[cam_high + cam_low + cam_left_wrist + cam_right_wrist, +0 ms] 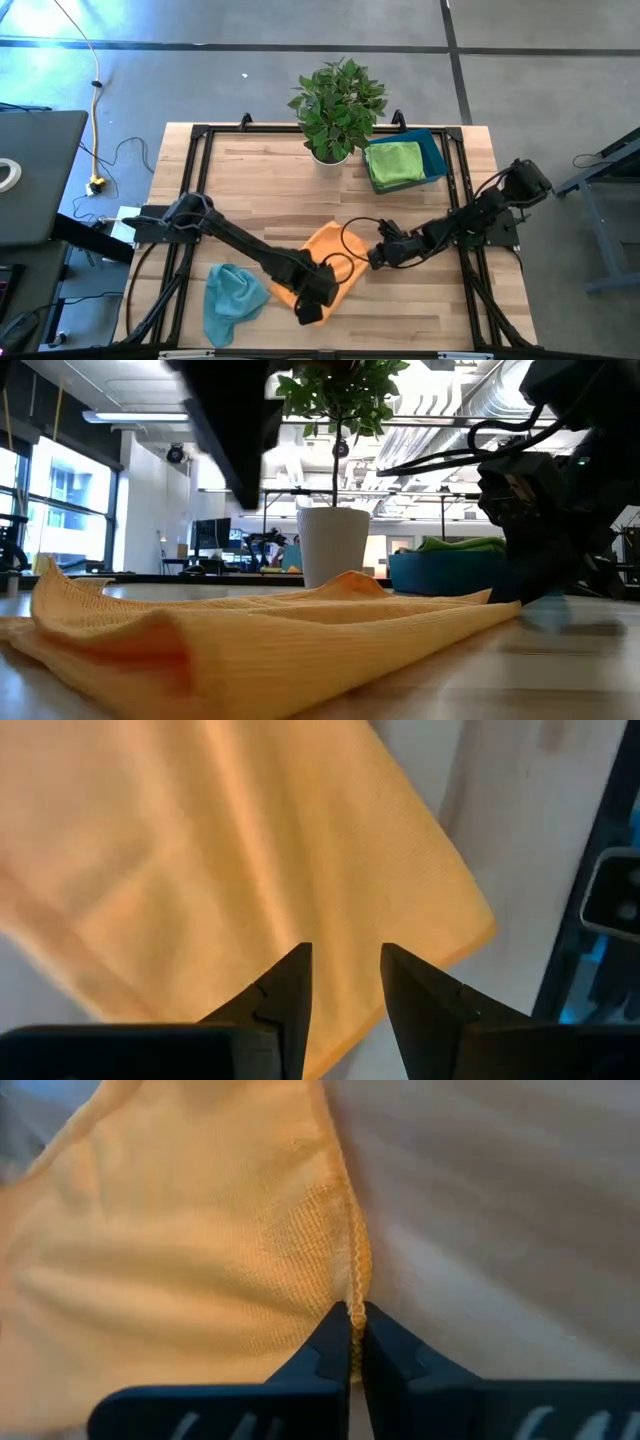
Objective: Sort microfiber towel by color & place in baskets
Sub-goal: Fold the orange towel
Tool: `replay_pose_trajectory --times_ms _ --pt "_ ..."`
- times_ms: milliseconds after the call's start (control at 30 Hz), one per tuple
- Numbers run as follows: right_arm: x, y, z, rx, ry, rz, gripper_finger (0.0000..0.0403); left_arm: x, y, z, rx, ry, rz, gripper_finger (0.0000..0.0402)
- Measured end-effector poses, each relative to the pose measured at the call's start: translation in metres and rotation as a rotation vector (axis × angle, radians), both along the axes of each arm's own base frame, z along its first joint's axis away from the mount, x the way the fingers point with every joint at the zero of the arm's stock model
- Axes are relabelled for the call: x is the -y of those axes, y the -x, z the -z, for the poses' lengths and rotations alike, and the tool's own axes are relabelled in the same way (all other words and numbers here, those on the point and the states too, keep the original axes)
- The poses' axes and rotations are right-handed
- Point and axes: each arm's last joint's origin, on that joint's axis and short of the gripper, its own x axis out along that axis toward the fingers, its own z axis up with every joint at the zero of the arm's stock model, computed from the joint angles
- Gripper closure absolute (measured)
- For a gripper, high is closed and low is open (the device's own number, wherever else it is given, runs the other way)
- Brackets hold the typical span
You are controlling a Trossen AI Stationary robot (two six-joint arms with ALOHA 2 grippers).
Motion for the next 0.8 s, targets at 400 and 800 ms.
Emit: replay_pose_trajectory --times_ms 400,800 --pt "0.036 0.009 -0.020 -0.081 0.109 0.039 0.0403 0.006 -0.007 -0.077 0.112 -0.015 -0.001 0.0289" --pt "0.068 0.025 -0.054 -0.126 0.181 0.074 0.0403 -0.005 0.019 -0.162 0.178 -0.086 0.042 0.0289"
